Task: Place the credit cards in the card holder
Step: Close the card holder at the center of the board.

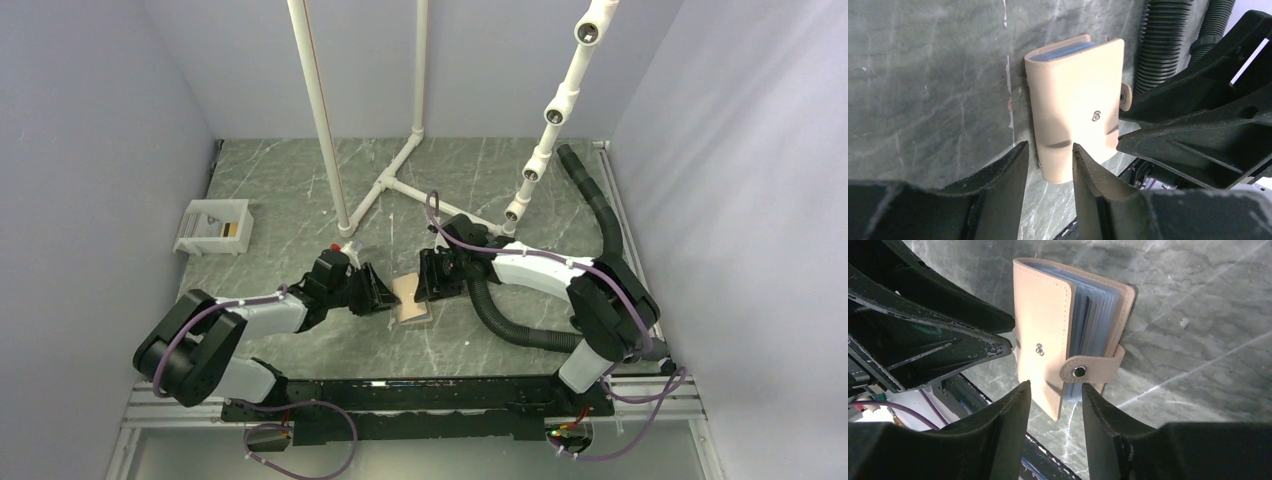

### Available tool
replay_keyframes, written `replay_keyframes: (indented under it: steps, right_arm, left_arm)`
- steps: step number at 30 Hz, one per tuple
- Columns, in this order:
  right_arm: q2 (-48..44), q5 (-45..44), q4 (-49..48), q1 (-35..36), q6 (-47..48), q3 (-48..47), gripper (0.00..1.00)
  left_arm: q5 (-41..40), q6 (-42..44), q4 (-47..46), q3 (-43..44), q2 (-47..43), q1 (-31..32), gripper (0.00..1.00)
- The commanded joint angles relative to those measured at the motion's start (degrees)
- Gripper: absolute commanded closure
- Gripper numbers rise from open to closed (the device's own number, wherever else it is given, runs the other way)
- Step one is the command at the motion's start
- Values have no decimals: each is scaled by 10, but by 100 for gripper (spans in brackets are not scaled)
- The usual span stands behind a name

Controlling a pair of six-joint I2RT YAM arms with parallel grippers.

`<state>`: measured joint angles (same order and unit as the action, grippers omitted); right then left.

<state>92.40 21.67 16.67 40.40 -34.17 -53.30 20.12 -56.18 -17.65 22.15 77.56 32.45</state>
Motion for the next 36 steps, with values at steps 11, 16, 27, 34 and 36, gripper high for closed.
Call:
replay_keyframes:
  steps: [11,16,27,34,36]
  right_arm:
    - [10,-31,-9,12,-3,-3,100]
    - [15,-61,0,12,-3,12,100]
    - [36,-155,28,18,-12,31,100]
    - [56,-186,30,20,-10,51,100]
    - [60,-187,24,20,-12,61,100]
  left_arm:
    - [20,22,-28,48,44,2,66]
    - [15,33,0,58,25,2,63]
    - [28,47,36,83,-27,2,65]
    - [69,37,-74,89,62,1,72]
    - [73,40,-106,89,85,1,72]
